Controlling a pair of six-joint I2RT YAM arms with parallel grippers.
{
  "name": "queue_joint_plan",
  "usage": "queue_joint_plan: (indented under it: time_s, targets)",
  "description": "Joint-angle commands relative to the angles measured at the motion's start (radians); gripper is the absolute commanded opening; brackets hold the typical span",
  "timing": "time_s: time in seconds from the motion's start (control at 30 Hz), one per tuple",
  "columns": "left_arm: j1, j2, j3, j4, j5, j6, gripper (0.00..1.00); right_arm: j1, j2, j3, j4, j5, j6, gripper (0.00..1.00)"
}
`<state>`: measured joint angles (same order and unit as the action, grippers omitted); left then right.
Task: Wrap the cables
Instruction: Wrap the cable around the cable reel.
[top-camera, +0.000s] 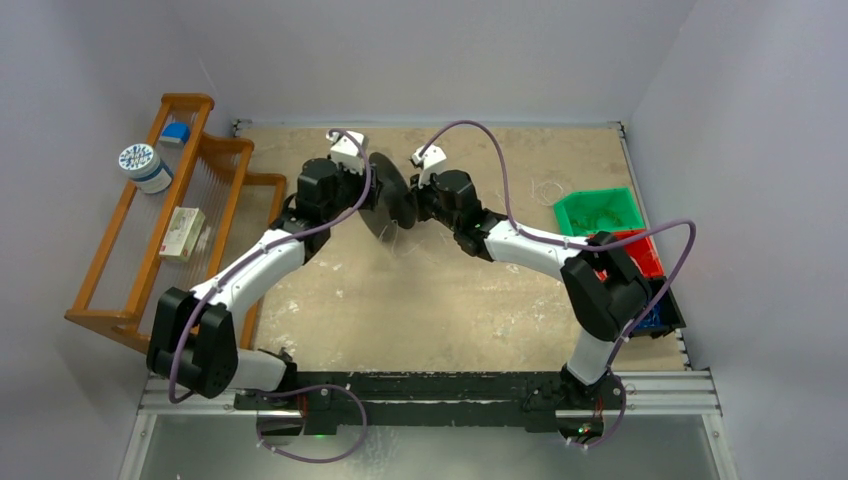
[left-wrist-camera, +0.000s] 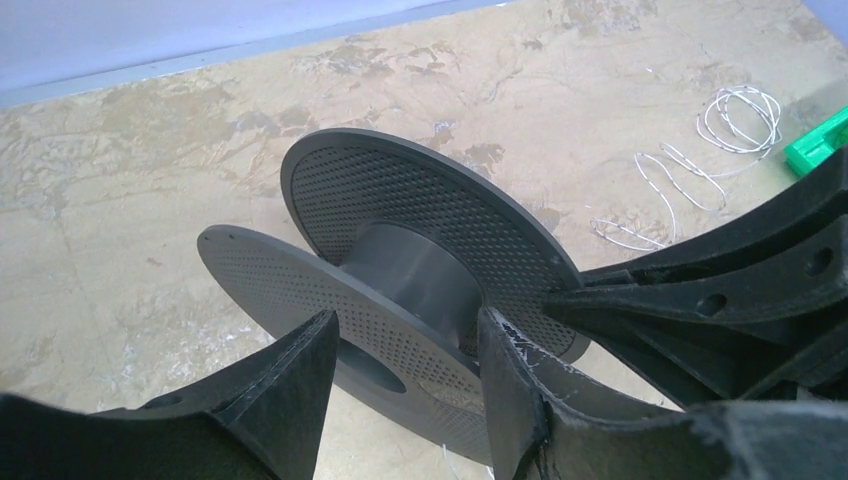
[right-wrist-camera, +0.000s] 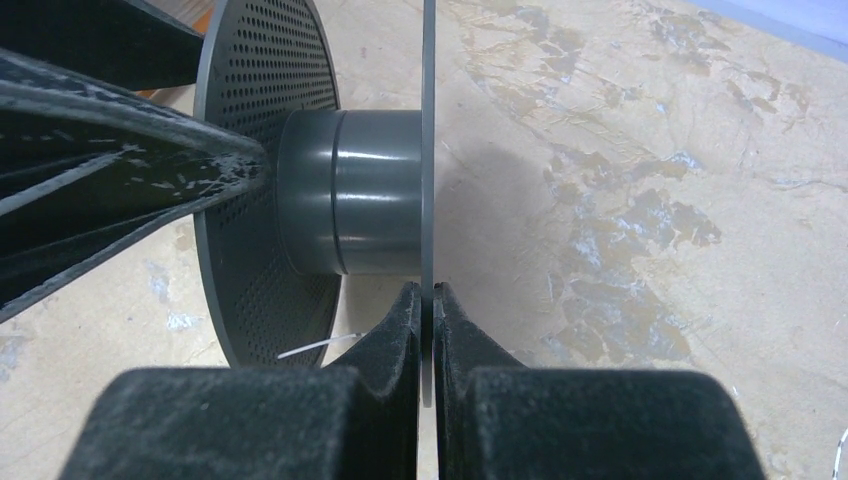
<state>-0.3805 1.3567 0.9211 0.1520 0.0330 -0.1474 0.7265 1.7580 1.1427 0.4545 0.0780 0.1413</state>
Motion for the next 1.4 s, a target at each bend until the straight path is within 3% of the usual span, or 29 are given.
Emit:
queue_joint_plan:
  time_s: [0.0, 0.2, 0.37, 0.53, 0.73, 0.93, 1.17, 1.37]
  targets:
    - [0.003, 0.054, 0.057, -0.084, -0.030, -0.006, 0.49, 0.001, -0.063, 0.021, 0.038, 0.017, 0.012, 0.00]
    - [0.003, 0.096, 0.096, -0.141, -0.115, -0.009, 0.25, 0.003, -0.067, 0.021, 0.049, -0.064, -0.032, 0.01]
    - [0.003, 0.109, 0.111, -0.150, -0.167, -0.013, 0.18, 0.004, -0.070, 0.029, 0.043, -0.076, -0.095, 0.30]
    - [0.003, 0.127, 0.140, -0.202, -0.216, -0.048, 0.11, 0.001, -0.098, 0.013, 0.011, -0.177, -0.187, 0.44]
    - [0.003, 0.142, 0.182, -0.241, -0.248, -0.091, 0.00, 0.001, -0.166, -0.048, -0.025, -0.285, -0.409, 0.47]
    - [0.002, 0.137, 0.200, -0.253, -0.280, -0.123, 0.00, 0.036, -0.177, -0.075, -0.147, -0.420, -0.658, 0.48]
    - [-0.003, 0.132, 0.209, -0.254, -0.301, -0.132, 0.00, 0.204, -0.102, -0.122, -0.140, -0.235, -0.924, 0.50]
    - [-0.003, 0.124, 0.205, -0.248, -0.308, -0.126, 0.00, 0.268, -0.005, -0.083, -0.087, -0.040, -0.998, 0.52]
